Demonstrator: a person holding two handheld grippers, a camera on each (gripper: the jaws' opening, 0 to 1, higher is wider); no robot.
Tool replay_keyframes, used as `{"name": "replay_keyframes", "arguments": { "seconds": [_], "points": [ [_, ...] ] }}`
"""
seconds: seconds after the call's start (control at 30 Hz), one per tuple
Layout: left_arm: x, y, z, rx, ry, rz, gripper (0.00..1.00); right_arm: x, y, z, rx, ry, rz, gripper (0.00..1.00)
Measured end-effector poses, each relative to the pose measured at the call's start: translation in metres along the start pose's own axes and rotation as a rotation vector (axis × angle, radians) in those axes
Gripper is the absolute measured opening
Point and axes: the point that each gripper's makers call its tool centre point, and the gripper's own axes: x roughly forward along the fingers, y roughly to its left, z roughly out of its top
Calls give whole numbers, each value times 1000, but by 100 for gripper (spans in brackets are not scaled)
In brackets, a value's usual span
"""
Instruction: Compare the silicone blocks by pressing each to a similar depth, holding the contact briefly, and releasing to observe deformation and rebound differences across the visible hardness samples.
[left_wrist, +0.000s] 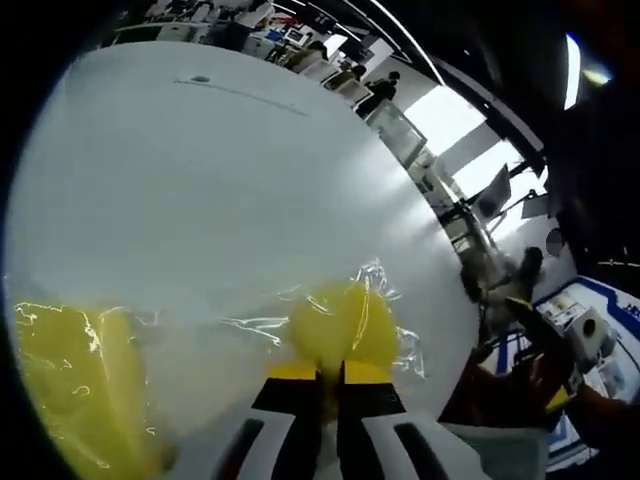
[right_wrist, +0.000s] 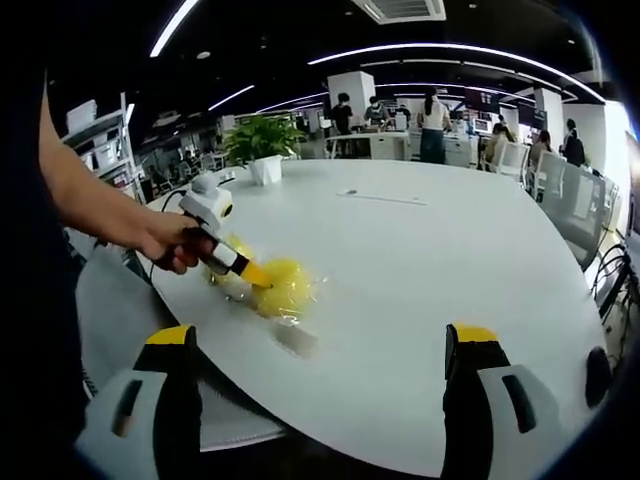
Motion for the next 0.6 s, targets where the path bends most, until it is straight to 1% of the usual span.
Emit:
{"name": "replay_keyframes", "arguments": {
  "seconds": [0.13, 0.27, 0.37, 0.53, 0.6],
  "points": [
    [0, 0, 1, 1, 7, -4, 0, -2, -3, -1, 1, 5, -4, 96],
    [0, -2, 1, 12, -1, 0, 0, -3, -4, 1, 10, 3, -9, 97],
    [-2, -5, 2, 35, -8, -11, 0, -3, -3, 0, 36, 15, 0, 97],
    [-3, -8, 2, 58, -16, -28, 0, -1, -3, 6, 41, 4, 1, 97],
    [-4, -9, 3, 88, -19, -35, 0, 0, -3, 9, 44, -3, 1, 97]
  ]
}}
